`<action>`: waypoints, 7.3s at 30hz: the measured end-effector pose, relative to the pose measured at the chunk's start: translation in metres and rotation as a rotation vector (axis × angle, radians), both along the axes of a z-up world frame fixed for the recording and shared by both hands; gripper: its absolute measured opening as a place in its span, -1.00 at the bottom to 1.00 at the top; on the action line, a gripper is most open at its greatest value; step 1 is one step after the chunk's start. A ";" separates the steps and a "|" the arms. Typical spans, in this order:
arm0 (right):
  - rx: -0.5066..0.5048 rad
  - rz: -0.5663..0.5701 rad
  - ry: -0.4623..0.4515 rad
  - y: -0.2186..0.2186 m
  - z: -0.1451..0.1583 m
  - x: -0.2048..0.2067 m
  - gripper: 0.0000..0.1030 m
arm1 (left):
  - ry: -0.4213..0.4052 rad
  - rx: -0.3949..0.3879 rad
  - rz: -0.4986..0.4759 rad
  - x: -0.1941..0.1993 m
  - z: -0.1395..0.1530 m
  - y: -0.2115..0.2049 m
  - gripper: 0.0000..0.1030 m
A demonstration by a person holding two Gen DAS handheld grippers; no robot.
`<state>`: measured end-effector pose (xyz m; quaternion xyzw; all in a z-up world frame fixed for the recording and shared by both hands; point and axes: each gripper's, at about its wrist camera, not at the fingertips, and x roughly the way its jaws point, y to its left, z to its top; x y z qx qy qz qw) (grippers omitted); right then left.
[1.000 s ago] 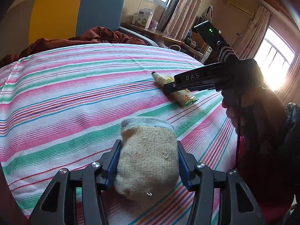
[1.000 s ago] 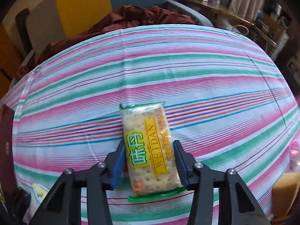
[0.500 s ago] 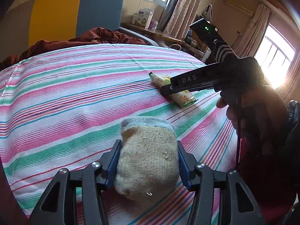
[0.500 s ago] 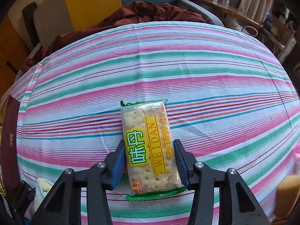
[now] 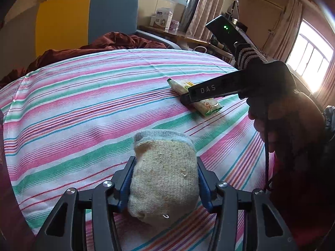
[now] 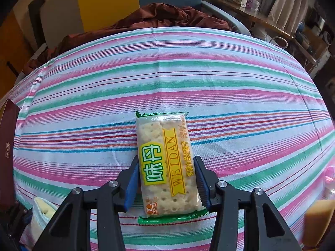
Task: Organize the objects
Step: 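Carry the white sock into the tin and open the left gripper, then carry the WEIDAN cracker packet into the tin and open the right gripper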
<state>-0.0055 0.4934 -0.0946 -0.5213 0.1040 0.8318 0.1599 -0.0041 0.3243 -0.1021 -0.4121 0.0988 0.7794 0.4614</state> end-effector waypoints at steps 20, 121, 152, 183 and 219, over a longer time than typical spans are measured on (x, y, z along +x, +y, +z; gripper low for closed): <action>-0.022 0.130 0.037 -0.060 -0.001 0.004 -0.07 | 0.130 0.000 0.172 0.013 0.070 -0.066 0.03; 0.126 0.259 0.025 -0.102 -0.003 0.004 -0.07 | 0.084 -0.104 0.707 -0.070 0.068 -0.264 0.22; 0.022 0.211 -0.050 -0.138 0.009 0.024 -0.07 | 0.029 -0.044 0.785 -0.035 0.055 -0.321 0.19; -0.093 0.560 0.067 -0.368 0.042 -0.080 -0.03 | -0.020 -0.002 0.811 -0.040 0.046 -0.345 0.17; -0.082 0.506 0.263 -0.349 0.053 0.027 0.47 | 0.250 -0.128 0.902 -0.003 0.097 -0.306 0.38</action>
